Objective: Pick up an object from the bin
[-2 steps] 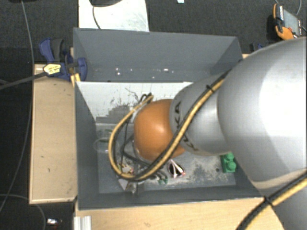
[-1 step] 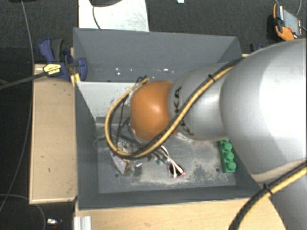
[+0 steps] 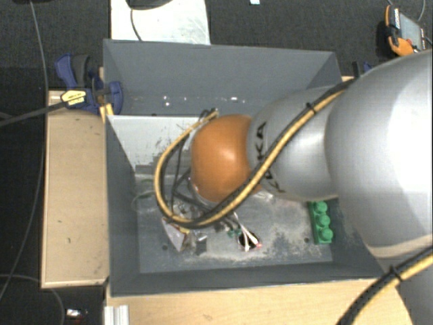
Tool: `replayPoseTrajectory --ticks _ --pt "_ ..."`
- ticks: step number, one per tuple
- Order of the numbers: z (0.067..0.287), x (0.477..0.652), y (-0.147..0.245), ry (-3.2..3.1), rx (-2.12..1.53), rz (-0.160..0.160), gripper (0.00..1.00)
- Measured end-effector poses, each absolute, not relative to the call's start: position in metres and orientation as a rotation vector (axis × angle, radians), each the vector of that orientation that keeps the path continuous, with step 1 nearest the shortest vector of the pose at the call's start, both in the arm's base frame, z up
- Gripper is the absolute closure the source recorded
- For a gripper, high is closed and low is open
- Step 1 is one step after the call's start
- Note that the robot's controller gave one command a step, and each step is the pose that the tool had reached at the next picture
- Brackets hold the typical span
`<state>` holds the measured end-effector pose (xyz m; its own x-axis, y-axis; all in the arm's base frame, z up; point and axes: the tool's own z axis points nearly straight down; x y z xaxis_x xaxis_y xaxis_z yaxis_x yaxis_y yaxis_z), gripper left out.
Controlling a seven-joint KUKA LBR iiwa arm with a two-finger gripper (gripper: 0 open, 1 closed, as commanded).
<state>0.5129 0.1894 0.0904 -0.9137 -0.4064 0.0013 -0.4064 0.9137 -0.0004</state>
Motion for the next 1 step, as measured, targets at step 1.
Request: replayPoseTrajectory --ticks 1 --pt "0.1408 0.4996 0.1906 -2.943 1.126 0.000 1.00"
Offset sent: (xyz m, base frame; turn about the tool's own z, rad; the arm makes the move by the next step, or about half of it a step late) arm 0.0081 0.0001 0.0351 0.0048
